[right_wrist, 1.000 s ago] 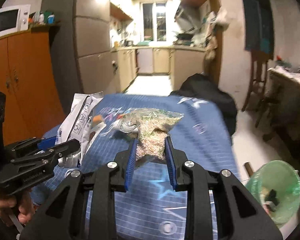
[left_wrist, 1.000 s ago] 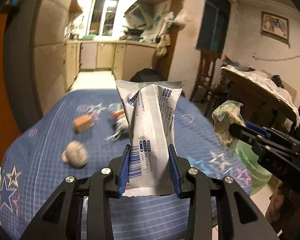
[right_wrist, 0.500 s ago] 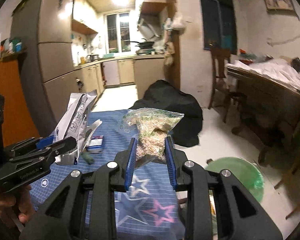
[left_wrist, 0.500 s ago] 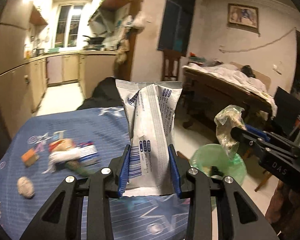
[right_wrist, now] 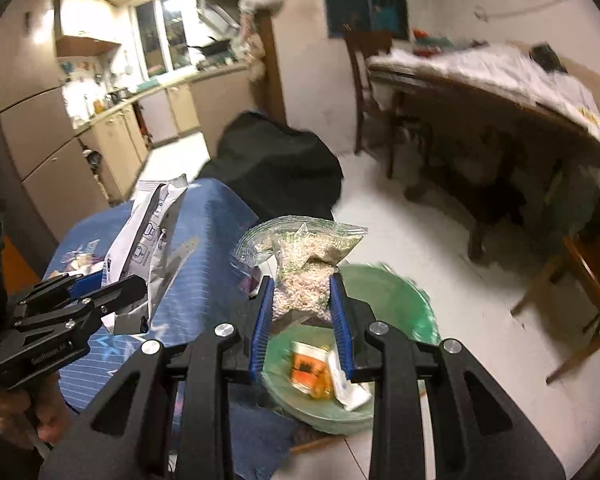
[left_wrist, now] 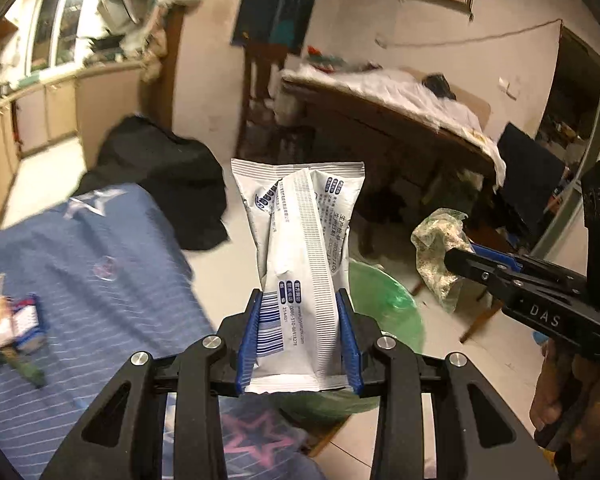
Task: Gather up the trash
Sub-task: 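Carry the white packet and bead bag over the bin and release both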
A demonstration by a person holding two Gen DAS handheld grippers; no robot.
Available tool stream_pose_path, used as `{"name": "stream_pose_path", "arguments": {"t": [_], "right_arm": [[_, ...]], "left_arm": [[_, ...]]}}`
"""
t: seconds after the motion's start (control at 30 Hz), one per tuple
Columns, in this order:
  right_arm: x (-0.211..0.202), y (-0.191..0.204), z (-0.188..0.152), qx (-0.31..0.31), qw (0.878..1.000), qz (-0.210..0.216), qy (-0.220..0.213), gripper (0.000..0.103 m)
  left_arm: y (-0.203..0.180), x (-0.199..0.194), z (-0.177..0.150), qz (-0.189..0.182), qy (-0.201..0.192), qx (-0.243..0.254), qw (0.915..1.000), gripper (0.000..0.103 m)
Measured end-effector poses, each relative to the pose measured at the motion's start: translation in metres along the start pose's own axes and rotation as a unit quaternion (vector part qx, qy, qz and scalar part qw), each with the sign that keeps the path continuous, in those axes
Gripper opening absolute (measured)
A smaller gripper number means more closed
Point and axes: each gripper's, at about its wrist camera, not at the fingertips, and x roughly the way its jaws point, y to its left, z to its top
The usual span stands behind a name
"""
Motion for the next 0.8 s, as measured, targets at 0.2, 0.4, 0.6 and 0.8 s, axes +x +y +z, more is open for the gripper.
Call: {"name": "stream_pose_path", "arguments": {"t": [0.2, 0.4, 0.6, 0.8], "right_arm": [[0.041, -0.032, -0.001, 0.015, 0.998, -0.008, 0.062, 0.027], [0.067, -0.054, -0.01, 0.022, 0.995, -0.011, 0.098, 0.027], [0.075, -0.066, -0.015, 0.027, 0.994, -0.012, 0.11, 0.027], [0.075, -0.072, -0.014, 0.03, 0.994, -0.01, 0.109, 0.027]], "left_arm": [[-0.019, 0.075, 0.004, -0.026, 0.075, 0.0, 0.9968, 0.037], [-0.023, 0.13, 0.0, -0.028, 0.115, -0.009, 0.9929, 0.037], [-0.024, 0.158, 0.0, -0.024, 0.131, -0.011, 0.991, 0.037], [-0.028, 0.17, -0.001, -0.024, 0.136, -0.011, 0.9904, 0.037]]}}
